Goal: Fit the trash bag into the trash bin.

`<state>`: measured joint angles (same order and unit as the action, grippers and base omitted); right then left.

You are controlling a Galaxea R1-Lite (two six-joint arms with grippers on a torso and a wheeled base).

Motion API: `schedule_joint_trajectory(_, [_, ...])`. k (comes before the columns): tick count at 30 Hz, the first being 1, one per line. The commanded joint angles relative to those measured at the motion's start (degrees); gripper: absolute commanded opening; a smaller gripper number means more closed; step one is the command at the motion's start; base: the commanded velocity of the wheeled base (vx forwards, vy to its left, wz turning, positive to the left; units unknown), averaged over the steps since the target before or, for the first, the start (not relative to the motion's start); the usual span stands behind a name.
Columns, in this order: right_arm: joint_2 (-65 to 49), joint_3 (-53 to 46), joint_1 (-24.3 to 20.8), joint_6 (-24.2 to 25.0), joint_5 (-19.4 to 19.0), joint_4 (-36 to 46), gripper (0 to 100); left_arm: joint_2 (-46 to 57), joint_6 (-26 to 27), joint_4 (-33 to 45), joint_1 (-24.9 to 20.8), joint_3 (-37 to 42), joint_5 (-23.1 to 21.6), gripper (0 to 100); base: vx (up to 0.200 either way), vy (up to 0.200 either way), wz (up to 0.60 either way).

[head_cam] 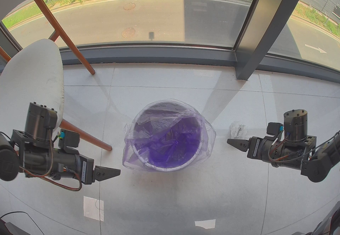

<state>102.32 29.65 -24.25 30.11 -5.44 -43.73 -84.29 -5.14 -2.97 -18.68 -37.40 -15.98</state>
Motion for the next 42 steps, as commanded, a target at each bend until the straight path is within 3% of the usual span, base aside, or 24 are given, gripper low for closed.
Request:
schedule_joint_trajectory(1, [-10.29, -6.62, -0.45, -0.14, -0.45, -0.66, 100, 10.81, -2.15, 14.22, 0.04, -11.99, -2.91, 100, 0.000, 0.000, 0.00])
schedule_joint_trajectory(5, [-13.81, -9.87, -2.30, -0.05, -0.10, -0.57, 100, 8.88, -3.12, 10.53, 1.71, -12.78, -4.85, 100, 0.000, 0.000, 0.00])
schedule_joint_trajectory(10, [-15.13, -11.72, -1.86, -0.32, -0.19, -0.75, 100, -3.43, -4.79, -1.07, 6.46, -12.96, -11.00, 100, 0.000, 0.000, 0.00])
schedule_joint_trajectory(18, [-15.22, -11.37, -0.27, -1.55, 0.16, -3.56, 100, -22.94, -4.70, -20.05, 7.60, -19.11, -10.74, 100, 0.000, 0.000, 0.00])
schedule_joint_trajectory(25, [-14.78, -11.98, 1.75, -4.89, 0.25, -5.84, 100, -31.29, -5.14, -20.84, 7.51, -30.10, -11.00, 100, 0.000, 0.000, 0.00])
schedule_joint_trajectory(32, [-15.92, -14.97, 4.30, -7.35, 0.25, -6.02, 100, -31.64, -8.74, -21.11, 7.43, -30.01, -14.43, 100, 0.000, 0.000, 0.00])
schedule_joint_trajectory(36, [-16.01, -15.67, 4.38, -7.87, 0.25, -5.93, 100, -31.73, -8.83, -21.11, 7.60, -30.28, -13.99, 100, 0.000, 0.000, 0.00])
schedule_joint_trajectory(40, [-15.74, -15.67, 3.59, -7.79, -0.19, -5.93, 100, -33.14, -8.39, -21.37, 7.87, -30.10, -13.11, 100, 0.000, 0.000, 0.00])
schedule_joint_trajectory(42, [-14.25, -15.59, 0.69, -6.91, 0.16, -5.84, 100, -33.14, -8.48, -21.37, 7.69, -30.36, -11.70, 100, 0.000, 0.000, 0.00])
